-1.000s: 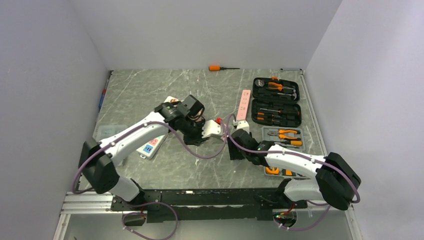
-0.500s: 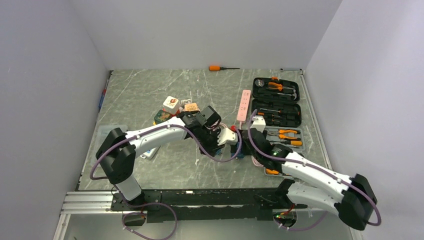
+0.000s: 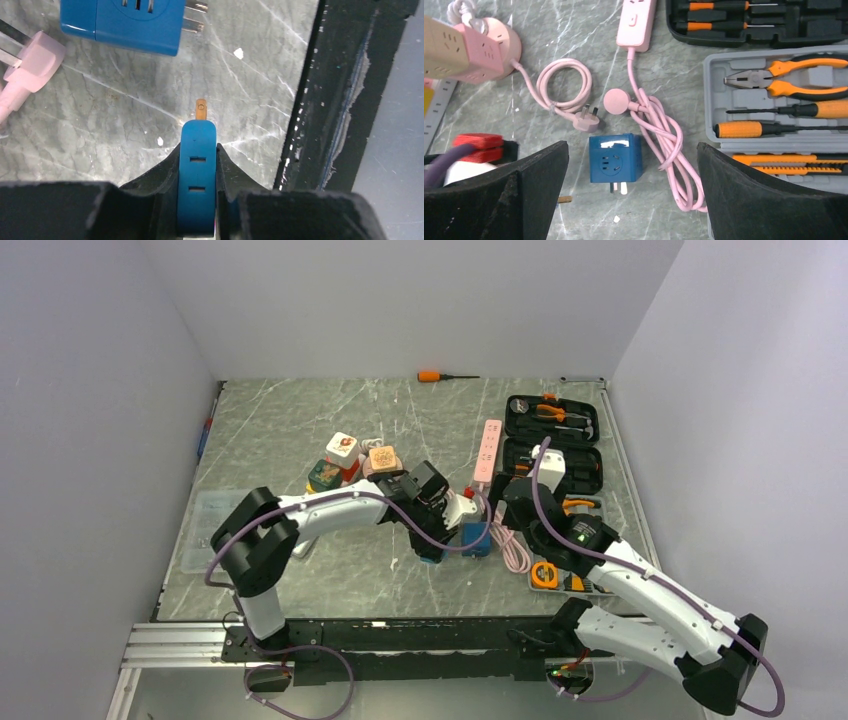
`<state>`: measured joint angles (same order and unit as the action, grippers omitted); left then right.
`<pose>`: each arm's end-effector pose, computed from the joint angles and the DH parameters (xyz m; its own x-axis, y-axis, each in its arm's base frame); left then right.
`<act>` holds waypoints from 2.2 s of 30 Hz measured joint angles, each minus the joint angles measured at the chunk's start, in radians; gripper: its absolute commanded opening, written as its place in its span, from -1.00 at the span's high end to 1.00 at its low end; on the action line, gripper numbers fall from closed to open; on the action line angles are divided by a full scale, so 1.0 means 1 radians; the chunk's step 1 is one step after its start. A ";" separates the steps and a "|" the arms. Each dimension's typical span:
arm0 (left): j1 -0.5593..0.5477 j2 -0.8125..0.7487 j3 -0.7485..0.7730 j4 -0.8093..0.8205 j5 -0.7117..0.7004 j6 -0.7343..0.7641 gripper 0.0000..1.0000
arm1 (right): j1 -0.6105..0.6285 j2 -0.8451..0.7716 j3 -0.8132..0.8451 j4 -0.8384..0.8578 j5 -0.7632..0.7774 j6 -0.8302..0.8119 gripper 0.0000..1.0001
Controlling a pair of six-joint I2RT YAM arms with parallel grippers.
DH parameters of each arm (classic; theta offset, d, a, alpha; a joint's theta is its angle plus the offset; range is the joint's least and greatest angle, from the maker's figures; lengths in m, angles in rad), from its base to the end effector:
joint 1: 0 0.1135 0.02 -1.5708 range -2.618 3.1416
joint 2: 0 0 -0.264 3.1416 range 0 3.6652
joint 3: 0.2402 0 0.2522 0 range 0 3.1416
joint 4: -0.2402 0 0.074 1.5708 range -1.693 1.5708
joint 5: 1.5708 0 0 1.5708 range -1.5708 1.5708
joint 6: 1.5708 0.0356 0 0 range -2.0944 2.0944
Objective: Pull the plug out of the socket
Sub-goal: Place the plug at the center of the board, then move the socket to the center of the board.
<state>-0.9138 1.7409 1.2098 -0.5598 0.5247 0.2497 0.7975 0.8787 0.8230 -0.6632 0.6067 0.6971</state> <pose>0.2025 -0.2917 0.2084 -0.3207 0.7660 -0.5572 0.9348 0.1611 -0.3165 0.1383 0.1126 0.2950 -0.5377 0.2042 -0.8180 0.0744 0.9779 0.1952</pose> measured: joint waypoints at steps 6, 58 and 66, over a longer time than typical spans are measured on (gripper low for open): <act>-0.014 0.063 -0.018 0.090 -0.024 -0.035 0.54 | -0.023 -0.011 0.008 -0.047 0.042 0.040 -1.00; 0.803 -0.385 0.198 -0.323 0.066 0.099 -0.99 | -0.099 0.367 0.222 0.224 -0.215 -0.212 -0.99; 0.916 -0.346 0.019 -0.279 0.029 0.092 -0.99 | 0.090 0.650 0.375 0.335 -0.249 -0.339 -1.00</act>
<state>0.0017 1.3945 1.2293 -0.8391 0.5533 0.3420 0.8871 1.5291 1.1984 -0.3286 0.3573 0.3584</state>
